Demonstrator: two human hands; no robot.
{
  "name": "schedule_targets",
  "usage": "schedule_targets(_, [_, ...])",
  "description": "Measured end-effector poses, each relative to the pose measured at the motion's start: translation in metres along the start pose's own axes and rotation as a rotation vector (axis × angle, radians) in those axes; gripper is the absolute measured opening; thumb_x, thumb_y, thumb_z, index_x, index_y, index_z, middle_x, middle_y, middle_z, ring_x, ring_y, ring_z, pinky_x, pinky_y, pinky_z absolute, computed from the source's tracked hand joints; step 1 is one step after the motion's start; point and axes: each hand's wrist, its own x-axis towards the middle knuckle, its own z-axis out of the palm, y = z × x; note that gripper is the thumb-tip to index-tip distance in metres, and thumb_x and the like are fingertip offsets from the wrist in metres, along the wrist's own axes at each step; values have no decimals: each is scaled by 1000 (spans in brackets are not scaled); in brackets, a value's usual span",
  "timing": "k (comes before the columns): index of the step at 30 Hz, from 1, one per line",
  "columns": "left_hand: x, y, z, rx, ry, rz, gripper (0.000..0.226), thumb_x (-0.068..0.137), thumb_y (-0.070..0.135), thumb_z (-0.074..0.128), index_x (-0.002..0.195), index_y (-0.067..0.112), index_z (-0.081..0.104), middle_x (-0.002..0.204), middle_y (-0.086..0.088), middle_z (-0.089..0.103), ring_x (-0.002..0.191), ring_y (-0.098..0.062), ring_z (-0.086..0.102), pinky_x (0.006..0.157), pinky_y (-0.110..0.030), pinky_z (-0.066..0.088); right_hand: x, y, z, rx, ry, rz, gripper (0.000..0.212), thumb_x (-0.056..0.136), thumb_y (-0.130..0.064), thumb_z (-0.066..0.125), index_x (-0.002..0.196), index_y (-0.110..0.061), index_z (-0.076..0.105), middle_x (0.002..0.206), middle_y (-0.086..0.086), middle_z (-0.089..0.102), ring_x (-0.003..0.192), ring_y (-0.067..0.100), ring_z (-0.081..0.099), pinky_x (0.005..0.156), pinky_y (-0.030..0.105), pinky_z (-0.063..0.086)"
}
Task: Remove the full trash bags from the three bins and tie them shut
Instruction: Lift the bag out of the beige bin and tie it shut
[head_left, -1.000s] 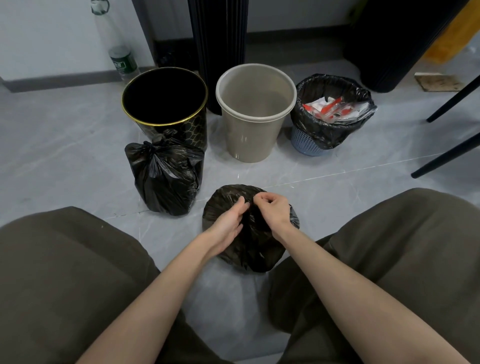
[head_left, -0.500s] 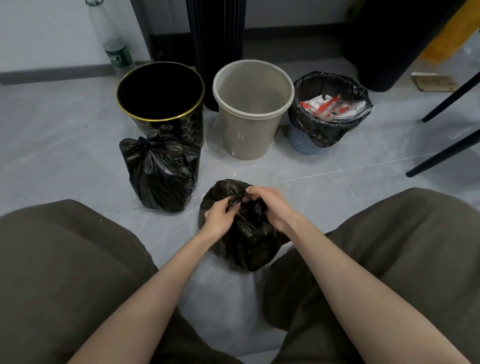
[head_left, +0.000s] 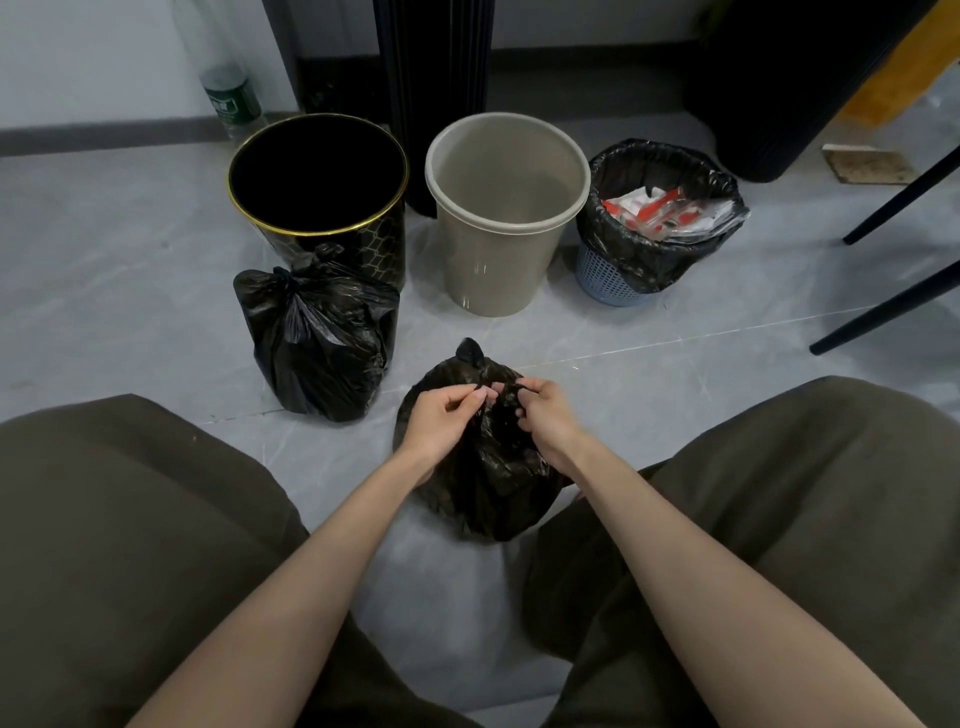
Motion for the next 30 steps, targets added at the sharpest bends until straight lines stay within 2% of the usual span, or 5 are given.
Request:
schedule_targets(11, [1,-5,3,21,-54,-54,18,90,12,60,102,7,73,100,5,70,87,12,60,79,-2,43,-8,-5,6,-138,-119,-18,35,102,-10,36,136,-1,38,114,8,53,80,2,50,45,3,38])
schedule_targets(15, [5,-8,1,-143,77,-150,19,91,7,57,105,5,70,109,-8,69,100,-9,63,90,-17,45,-15,-8,5,-191,-163,-19,40,102,-21,41,138,-6,36,124,5,53,96,9,52,69,16,42])
schedule_targets(19, [5,-7,-4,-290,128,-262,24,95,9,51,115,4,65,107,-1,64,85,0,59,63,-3,44,-17,-2,-7,-443,-154,-143,38,96,-28,53,130,-12,49,122,1,56,111,12,52,97,24,40])
schedule_targets(24, [8,-3,-15,-467,216,-300,28,96,4,48,122,-2,58,105,-7,61,61,7,65,51,-3,45,-19,3,-15,-689,-181,-357,18,91,-21,62,93,-9,75,86,-7,70,73,-3,58,70,2,41])
schedule_targets(30, [4,-7,-21,-258,196,-201,18,94,12,54,97,15,71,112,-5,67,104,-12,63,93,-21,48,-21,-1,-7,21,-78,-83,21,92,-20,62,102,-4,71,97,8,72,89,16,67,75,21,53])
